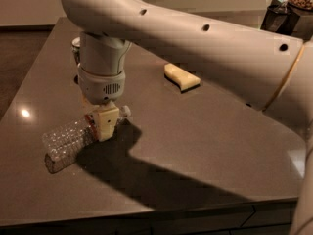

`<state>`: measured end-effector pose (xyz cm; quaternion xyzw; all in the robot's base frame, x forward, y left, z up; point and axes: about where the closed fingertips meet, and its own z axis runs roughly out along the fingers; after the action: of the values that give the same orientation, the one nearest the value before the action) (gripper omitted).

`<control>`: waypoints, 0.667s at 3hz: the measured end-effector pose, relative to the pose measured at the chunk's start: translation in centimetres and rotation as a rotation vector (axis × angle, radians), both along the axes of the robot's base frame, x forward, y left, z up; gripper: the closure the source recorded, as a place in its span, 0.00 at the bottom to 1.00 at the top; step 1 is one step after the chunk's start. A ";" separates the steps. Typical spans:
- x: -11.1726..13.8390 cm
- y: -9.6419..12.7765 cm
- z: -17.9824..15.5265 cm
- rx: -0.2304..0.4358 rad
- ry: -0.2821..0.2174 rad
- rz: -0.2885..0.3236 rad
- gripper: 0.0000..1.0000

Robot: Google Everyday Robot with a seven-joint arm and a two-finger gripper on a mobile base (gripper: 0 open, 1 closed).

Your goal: Pick water bottle

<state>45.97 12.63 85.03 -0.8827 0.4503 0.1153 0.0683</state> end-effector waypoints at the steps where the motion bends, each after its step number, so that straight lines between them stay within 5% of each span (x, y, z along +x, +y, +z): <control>1: 0.4 -0.9 2.6 0.026 -0.007 -0.008 0.85; 2: 1.2 -2.1 8.1 0.097 -0.034 -0.010 1.00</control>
Offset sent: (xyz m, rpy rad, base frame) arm 0.0154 -0.0397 0.1315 0.1351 -0.0347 -0.0044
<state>47.13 10.57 93.17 -0.8780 0.4474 0.1217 0.1190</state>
